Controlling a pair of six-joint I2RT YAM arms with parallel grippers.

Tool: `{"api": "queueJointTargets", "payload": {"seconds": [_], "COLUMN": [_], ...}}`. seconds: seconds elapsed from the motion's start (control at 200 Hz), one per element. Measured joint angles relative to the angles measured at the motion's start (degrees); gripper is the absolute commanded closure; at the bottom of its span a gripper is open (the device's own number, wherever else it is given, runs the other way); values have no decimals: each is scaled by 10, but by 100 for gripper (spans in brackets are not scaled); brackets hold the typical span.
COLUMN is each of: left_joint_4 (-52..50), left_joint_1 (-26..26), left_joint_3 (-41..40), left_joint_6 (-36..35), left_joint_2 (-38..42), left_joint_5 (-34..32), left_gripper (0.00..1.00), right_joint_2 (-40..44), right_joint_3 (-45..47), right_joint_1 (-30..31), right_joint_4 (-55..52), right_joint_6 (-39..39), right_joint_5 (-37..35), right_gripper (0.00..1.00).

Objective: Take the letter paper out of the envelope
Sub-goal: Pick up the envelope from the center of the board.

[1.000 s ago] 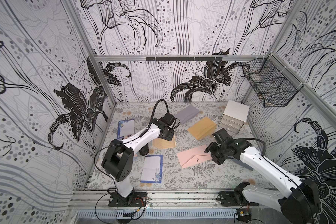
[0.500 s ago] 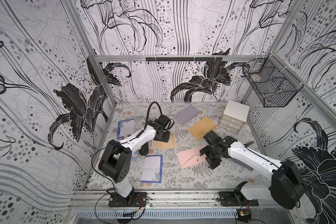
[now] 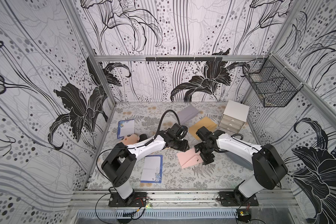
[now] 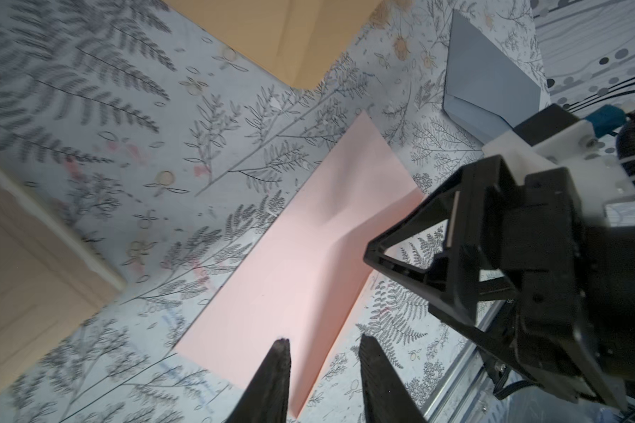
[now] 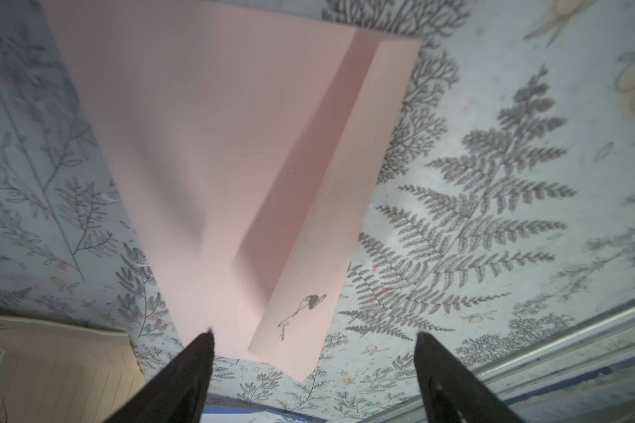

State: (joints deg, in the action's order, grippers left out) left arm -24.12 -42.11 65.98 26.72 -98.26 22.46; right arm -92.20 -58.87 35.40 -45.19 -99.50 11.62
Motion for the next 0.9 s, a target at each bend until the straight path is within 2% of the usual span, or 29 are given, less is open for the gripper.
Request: {"api": "queueJointTargets", "payload": {"seconds": [0.29,0.486,0.901], "left_joint_4": [26,40,55], "left_joint_1": [-3,-6,-16], "left_joint_3": [-41,-56,-58], "left_joint_6": [23,32,50], "left_joint_2": [-41,-63,-74], "left_joint_5": [2,-1,-14], "left_gripper": [74,74,75], "right_joint_2": [-48,-52,-34], "right_joint_3": [0,0,29], "right_joint_1": [0,0,0], "right_joint_4": [7,13,22], "right_joint_6": [-4,-4,-4], "right_joint_5": [17,23,28], "right_gripper": [15,20,37]}}
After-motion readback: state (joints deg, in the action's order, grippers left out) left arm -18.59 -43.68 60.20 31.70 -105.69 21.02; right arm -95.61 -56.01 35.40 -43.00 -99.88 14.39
